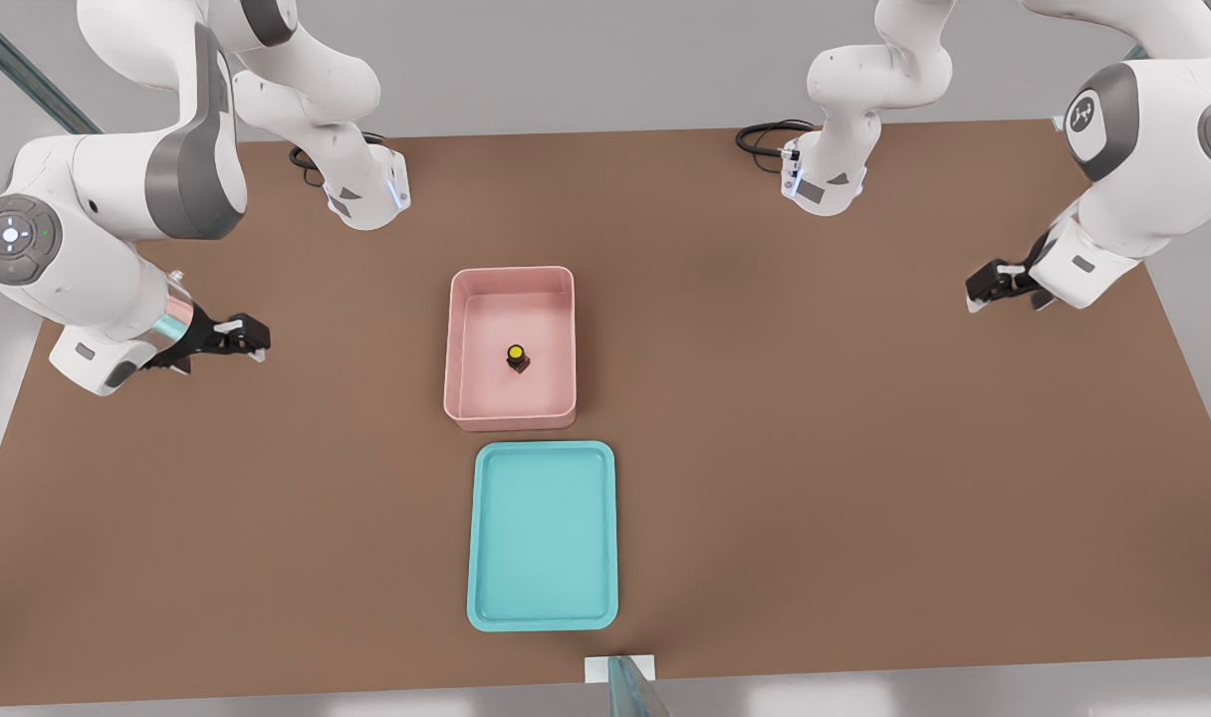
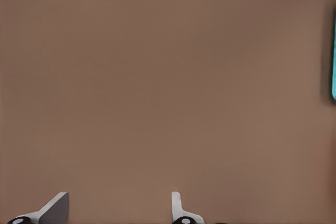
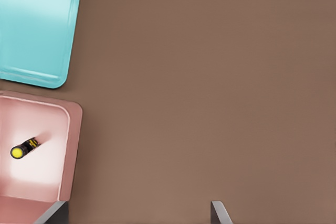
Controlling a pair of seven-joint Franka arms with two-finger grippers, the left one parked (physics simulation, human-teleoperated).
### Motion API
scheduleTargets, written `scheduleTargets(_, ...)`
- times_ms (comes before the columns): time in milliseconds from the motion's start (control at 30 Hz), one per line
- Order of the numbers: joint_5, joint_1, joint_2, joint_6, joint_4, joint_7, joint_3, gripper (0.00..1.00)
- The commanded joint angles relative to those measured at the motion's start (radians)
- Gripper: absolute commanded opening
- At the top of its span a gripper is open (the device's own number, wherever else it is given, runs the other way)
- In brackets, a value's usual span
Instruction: The left arm remains still, and the right arm places the button from the box into the tray
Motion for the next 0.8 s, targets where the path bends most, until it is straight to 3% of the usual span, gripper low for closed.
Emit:
scheduleTargets(0,0.003,0.0,-0.001,0.019,0.001,-0.092,0.0,1.0)
scheduleTargets(67,0.003,0.01,0.0,0.016,0.001,-0.091,0.007,1.0)
scheduleTargets(133,0.017,0.212,0.092,-0.15,-0.009,-0.036,0.075,0.99)
scheduleTargets(167,0.029,0.293,0.166,-0.139,-0.012,0.176,0.076,0.98)
scheduleTargets(233,0.041,0.341,0.243,0.138,-0.132,0.204,0.075,1.0)
scheduleTargets(267,0.043,0.349,0.137,0.422,-0.381,0.112,0.073,1.0)
scheduleTargets(333,0.043,0.384,0.109,0.636,-0.57,-0.213,0.081,1.0)
scheduleTargets(367,0.045,0.384,0.086,0.734,-0.654,-0.256,0.125,1.0)
scheduleTargets(500,0.077,0.485,0.102,0.843,-0.69,-0.071,0.144,1.0)
scheduleTargets(633,0.071,0.494,0.152,1.038,-0.771,-0.071,0.142,1.0)
scheduleTargets(767,0.052,0.502,0.172,1.09,-0.816,-0.075,0.142,1.0)
